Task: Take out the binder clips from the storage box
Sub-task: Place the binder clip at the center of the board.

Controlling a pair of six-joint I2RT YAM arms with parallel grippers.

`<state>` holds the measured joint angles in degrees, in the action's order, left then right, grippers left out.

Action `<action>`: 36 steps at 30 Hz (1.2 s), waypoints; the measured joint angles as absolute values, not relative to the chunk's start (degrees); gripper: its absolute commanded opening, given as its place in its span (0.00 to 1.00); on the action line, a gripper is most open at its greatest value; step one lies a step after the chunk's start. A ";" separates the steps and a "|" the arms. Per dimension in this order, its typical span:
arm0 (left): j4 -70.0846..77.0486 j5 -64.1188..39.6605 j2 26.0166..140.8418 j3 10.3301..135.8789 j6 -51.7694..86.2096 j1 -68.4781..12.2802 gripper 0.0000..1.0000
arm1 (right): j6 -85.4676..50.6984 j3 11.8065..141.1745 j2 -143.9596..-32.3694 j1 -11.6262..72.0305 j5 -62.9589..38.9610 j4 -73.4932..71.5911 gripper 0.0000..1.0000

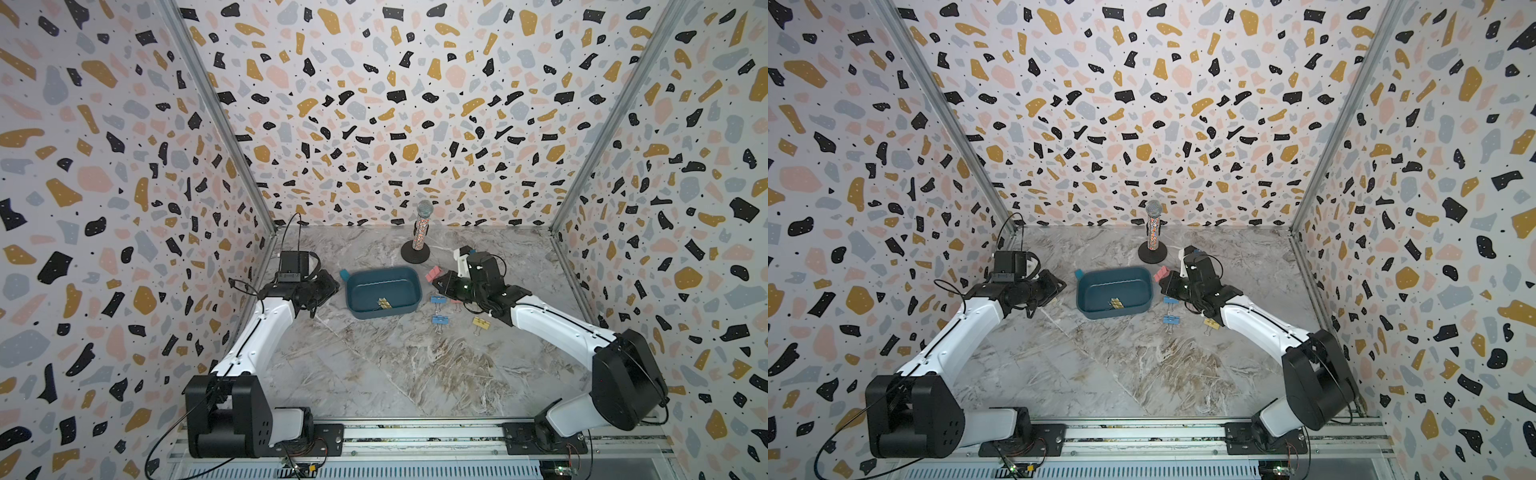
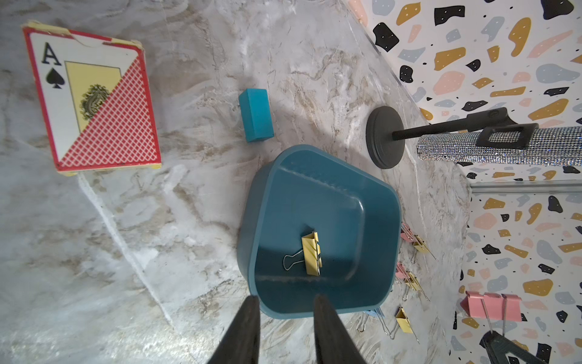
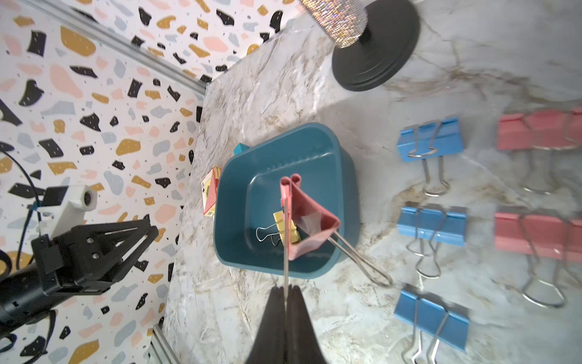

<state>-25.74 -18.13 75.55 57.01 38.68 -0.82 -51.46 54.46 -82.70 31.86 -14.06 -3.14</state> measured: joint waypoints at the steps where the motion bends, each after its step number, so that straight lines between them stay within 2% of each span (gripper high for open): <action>1: -25.74 -18.13 75.53 57.01 38.63 -0.82 0.33 | -52.51 53.23 -81.78 31.68 -13.65 -3.62 0.00; 18: -25.82 -18.17 73.80 56.27 38.59 -0.82 0.32 | -70.70 34.24 -74.59 30.59 -7.44 -17.87 0.00; 36: -26.06 -18.20 73.69 55.75 38.35 -0.82 0.33 | -82.52 24.64 -76.99 30.59 -5.39 -31.22 0.00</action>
